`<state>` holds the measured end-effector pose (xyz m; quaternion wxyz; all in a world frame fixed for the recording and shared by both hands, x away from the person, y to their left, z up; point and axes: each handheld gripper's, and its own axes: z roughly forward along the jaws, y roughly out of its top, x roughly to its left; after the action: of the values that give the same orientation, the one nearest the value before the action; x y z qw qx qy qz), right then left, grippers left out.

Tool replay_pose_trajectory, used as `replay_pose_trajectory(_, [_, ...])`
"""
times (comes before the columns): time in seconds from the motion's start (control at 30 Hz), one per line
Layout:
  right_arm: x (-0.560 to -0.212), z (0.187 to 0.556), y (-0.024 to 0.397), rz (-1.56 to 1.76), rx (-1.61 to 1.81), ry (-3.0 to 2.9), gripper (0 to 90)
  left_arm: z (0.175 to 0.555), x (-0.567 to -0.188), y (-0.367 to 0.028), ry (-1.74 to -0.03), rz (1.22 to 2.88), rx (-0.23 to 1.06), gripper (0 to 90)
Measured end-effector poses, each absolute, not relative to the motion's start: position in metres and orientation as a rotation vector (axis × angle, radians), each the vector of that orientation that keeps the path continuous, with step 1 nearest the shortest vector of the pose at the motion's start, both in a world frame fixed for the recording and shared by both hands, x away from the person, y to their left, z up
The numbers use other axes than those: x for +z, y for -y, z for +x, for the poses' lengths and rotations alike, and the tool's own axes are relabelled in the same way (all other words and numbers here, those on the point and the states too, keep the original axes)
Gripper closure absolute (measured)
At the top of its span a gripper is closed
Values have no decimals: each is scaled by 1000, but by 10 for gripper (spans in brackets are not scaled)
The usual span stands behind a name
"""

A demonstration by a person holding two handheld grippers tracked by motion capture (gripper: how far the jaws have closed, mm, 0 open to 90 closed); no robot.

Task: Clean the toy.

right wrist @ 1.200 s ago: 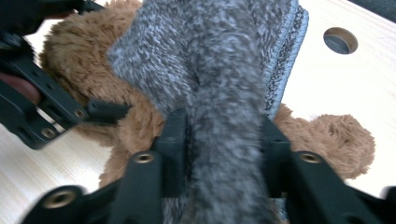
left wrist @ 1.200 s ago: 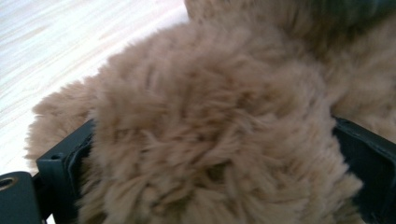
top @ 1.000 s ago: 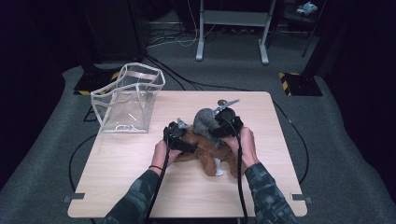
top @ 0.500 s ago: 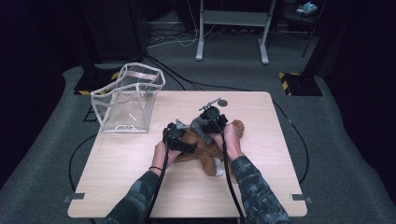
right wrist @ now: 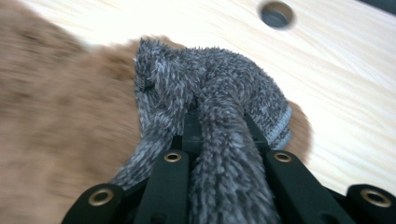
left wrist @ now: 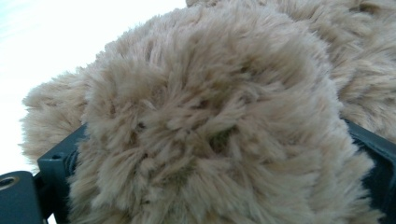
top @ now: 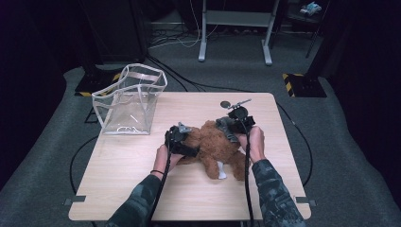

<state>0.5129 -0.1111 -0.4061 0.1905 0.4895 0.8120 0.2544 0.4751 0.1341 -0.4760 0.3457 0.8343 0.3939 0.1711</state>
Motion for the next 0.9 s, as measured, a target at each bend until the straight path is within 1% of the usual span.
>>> replay_pose_trajectory(0.2, [-430, 516, 144, 1500, 636, -2253, 781, 475, -477, -135, -1027, 2158, 443, 37])
replay_pose_trajectory(0.27, [-432, 513, 151, 1532, 660, -2240, 781, 475, -477, -135, -1029, 2157, 446, 37])
replay_pose_trajectory(0.33, [-428, 512, 153, 1521, 675, -2222, 781, 474, -477, -135, -1031, 2162, 450, 37])
replay_pose_trajectory(0.47, [-398, 505, 148, 1475, 780, -2168, 780, 474, -476, -134, -1028, 2162, 451, 37])
replay_pose_trajectory(0.6, [-372, 500, 130, 1390, 862, -2179, 779, 474, -476, -134, -1031, 2163, 452, 37])
replay_pose_trajectory(0.67, [-362, 496, 113, 1329, 910, -2198, 779, 474, -476, -134, -1032, 2165, 451, 37])
replay_pose_trajectory(0.8, [-359, 493, 77, 1246, 972, -2276, 777, 475, -475, -133, -1041, 2165, 444, 37])
replay_pose_trajectory(0.9, [-372, 493, 48, 1192, 940, -2352, 775, 475, -475, -133, -1042, 2165, 445, 37])
